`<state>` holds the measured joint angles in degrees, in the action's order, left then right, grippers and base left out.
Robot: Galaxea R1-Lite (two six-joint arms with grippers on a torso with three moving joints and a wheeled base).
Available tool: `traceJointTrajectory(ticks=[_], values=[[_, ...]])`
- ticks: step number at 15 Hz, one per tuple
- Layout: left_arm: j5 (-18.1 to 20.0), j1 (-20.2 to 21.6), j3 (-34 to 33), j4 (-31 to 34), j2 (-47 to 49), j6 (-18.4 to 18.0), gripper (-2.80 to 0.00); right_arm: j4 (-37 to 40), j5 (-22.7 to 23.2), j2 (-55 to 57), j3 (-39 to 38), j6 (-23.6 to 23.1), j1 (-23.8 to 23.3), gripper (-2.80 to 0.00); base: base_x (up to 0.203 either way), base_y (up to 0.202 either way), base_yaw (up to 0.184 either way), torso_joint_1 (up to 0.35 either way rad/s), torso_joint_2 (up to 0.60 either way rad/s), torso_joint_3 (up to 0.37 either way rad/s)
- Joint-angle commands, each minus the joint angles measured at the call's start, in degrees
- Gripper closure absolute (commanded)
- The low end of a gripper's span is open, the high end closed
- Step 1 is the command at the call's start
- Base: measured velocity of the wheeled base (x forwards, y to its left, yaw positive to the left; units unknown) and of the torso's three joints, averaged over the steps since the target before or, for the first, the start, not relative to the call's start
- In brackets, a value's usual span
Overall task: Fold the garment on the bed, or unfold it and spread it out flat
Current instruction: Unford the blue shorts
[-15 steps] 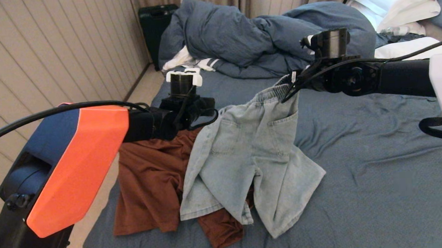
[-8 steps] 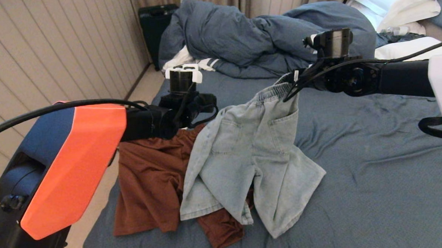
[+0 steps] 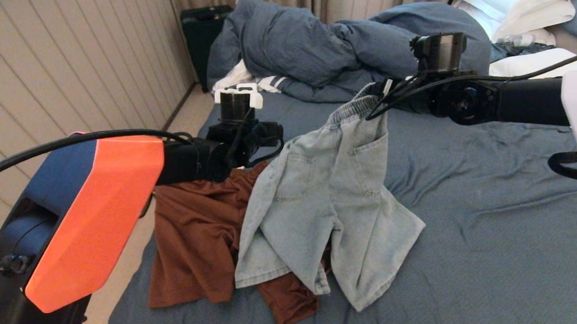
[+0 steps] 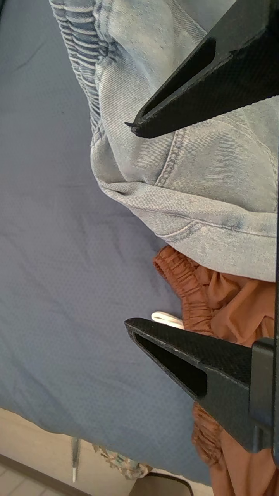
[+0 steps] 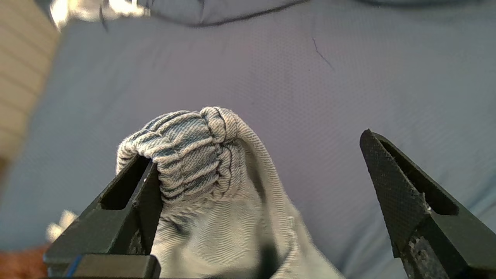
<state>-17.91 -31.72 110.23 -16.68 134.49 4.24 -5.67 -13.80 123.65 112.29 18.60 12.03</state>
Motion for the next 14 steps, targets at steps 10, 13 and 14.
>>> traceJointTrajectory(ticks=[10, 13, 14], values=[[-0.11, -0.01, -0.10, -0.11, -0.45, 1.56, -2.80, 8.66, 10.53, -3.70, -1.50, 16.05, -0.20, -2.80, 0.000, 0.000, 0.000, 0.000, 0.00, 0.000], [-0.11, 0.08, -0.28, -0.11, -0.63, 1.82, -2.80, 10.89, 21.62, -4.23, -0.86, 22.88, -1.57, -2.80, 0.000, 0.000, 0.000, 0.000, 0.00, 0.000], [-0.11, 0.08, -0.36, -0.20, -0.63, 1.90, -2.80, 10.89, 25.27, -4.65, -0.59, 25.42, -3.03, -2.80, 0.000, 0.000, 0.000, 0.000, 0.00, 0.000]])
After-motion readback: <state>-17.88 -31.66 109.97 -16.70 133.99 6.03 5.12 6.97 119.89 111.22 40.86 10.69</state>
